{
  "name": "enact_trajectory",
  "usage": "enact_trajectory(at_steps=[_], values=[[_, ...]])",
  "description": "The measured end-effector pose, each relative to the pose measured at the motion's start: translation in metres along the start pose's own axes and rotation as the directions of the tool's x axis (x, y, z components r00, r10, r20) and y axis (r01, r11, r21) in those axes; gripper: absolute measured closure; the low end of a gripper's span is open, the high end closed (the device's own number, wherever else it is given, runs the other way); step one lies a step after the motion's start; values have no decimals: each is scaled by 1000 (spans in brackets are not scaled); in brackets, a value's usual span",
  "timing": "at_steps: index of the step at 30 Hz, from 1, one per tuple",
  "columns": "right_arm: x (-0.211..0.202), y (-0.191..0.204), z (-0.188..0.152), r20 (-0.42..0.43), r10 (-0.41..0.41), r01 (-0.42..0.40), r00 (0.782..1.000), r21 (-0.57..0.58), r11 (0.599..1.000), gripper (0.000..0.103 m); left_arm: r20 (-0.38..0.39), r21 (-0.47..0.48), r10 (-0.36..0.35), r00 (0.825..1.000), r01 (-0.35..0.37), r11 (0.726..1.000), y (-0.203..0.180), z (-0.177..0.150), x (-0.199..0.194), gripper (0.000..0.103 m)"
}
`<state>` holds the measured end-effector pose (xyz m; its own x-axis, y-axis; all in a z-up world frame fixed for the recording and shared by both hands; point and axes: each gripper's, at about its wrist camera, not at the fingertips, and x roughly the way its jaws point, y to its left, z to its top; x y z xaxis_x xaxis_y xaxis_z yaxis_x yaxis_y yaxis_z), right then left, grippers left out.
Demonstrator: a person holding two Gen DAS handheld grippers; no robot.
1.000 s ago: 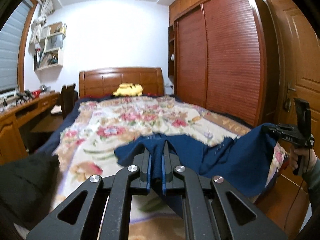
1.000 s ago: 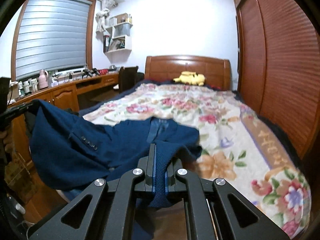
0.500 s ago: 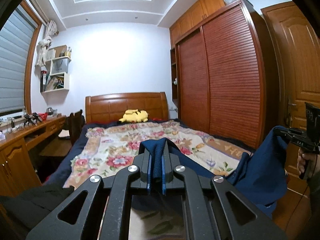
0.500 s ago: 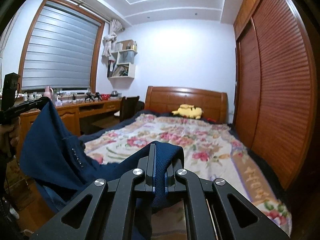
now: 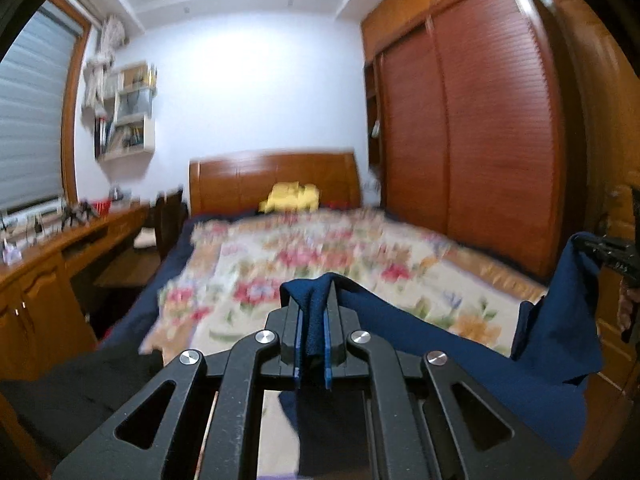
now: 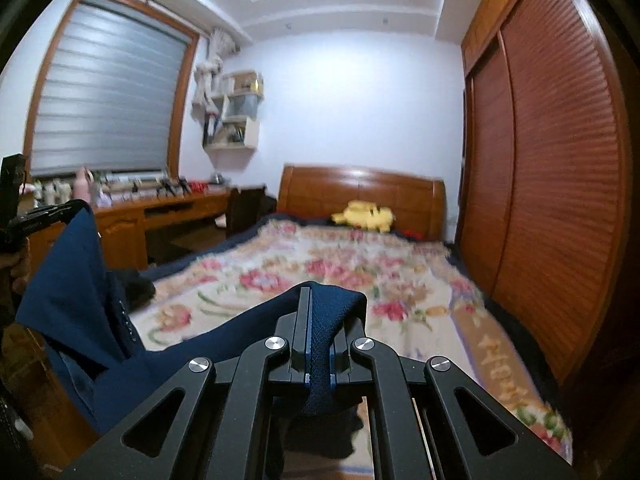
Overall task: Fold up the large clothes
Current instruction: 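Lift the hem with both tools and fold it over toward the collar, then open both tools and release the folded jacket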
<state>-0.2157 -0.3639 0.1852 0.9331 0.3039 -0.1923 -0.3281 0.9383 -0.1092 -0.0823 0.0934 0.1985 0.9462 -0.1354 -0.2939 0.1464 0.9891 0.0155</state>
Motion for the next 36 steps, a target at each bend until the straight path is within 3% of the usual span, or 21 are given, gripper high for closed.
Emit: enact_trajectory(at_steps=[5, 11, 24, 27, 29, 30, 32, 34, 36], values=[[73, 1, -39, -153, -22, 20, 988, -14, 1000, 98, -122, -12, 36, 992, -38, 999, 10, -37, 75, 95], [159, -4, -82, -279, -30, 26, 960, -18, 999, 98, -241, 0, 75, 968, -77, 997, 15, -73, 151, 95], [310, -44, -77, -311, -85, 114, 947, 77, 991, 98, -304, -34, 154, 940, -172, 984, 43, -72, 244, 94], [342, -42, -90, -384, -87, 133, 919, 95, 987, 98, -345, -43, 109, 932, -131, 990, 40, -83, 248, 86], [355, -33, -97, -432, -77, 122, 899, 77, 989, 95, -350, -32, 93, 932, -111, 993, 34, -92, 242, 70], [360, -29, -99, -452, -73, 115, 889, 66, 991, 91, -346, -24, 90, 934, -105, 994, 32, -95, 239, 64], [367, -23, -103, -477, -71, 104, 876, 43, 994, 73, -344, -11, 66, 937, -74, 997, 28, -103, 228, 47], [366, -18, -101, -478, -90, 113, 874, 18, 993, 33, -363, -14, 29, 932, -36, 999, 25, -110, 222, 28], [361, -19, -95, -458, -119, 127, 881, -13, 992, 28, -358, -11, 11, 934, -16, 1000, 21, -118, 207, 24]])
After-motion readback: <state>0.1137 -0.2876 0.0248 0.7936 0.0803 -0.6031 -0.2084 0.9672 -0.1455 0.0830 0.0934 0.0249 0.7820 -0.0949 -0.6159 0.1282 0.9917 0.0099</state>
